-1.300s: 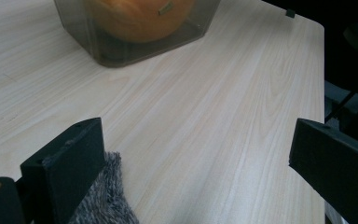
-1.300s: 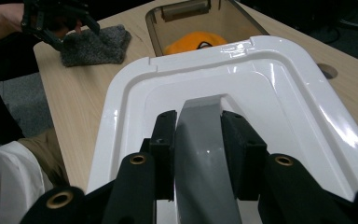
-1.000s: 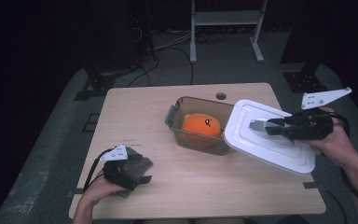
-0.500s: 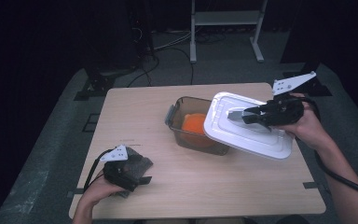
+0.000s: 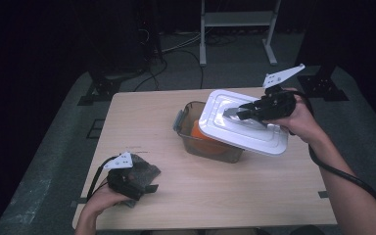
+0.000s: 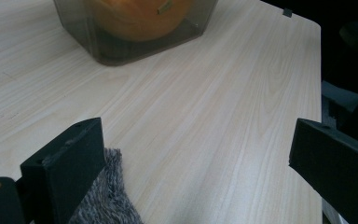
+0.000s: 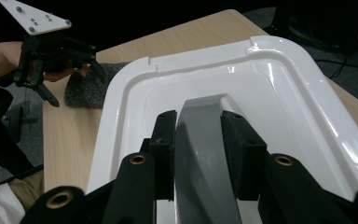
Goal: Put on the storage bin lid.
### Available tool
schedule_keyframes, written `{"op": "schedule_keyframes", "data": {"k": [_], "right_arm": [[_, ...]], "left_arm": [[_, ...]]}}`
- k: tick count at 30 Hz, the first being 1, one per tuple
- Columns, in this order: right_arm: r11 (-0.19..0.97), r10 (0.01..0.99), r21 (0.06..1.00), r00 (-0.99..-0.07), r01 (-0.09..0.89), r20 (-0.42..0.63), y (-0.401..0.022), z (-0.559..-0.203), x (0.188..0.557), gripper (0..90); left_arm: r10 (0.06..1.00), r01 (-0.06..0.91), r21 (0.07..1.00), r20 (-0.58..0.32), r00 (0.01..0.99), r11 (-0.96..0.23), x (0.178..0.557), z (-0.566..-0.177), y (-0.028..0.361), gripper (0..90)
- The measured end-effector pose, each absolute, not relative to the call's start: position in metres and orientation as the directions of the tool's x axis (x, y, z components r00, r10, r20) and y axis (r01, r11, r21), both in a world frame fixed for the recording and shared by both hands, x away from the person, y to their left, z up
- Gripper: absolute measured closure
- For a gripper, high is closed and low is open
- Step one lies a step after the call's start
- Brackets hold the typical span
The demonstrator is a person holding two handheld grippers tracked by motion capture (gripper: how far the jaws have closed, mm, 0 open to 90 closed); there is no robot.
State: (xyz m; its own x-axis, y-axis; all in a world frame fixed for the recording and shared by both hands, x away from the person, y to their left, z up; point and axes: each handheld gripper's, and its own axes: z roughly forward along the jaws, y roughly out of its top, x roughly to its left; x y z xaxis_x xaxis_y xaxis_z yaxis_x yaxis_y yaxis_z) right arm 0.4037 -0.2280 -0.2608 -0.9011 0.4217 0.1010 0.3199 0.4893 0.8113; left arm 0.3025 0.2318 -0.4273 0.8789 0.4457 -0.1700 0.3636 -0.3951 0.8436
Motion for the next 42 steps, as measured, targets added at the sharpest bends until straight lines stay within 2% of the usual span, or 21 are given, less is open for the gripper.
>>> {"op": "schedule_keyframes", "data": {"k": [23,42], "right_arm": [[0.518,0.398,0.79,-0.91,0.328,0.116,-0.185,-0.273,0.439,65.9],[0.557,0.359,0.759,-0.922,0.336,0.145,-0.154,-0.307,0.467,65.9]], "left_arm": [[0.444,0.36,0.847,-0.17,0.88,-0.39,0.302,-0.426,0.235,2.8],[0.444,0.366,0.844,-0.175,0.879,-0.391,0.301,-0.428,0.237,2.7]]}}
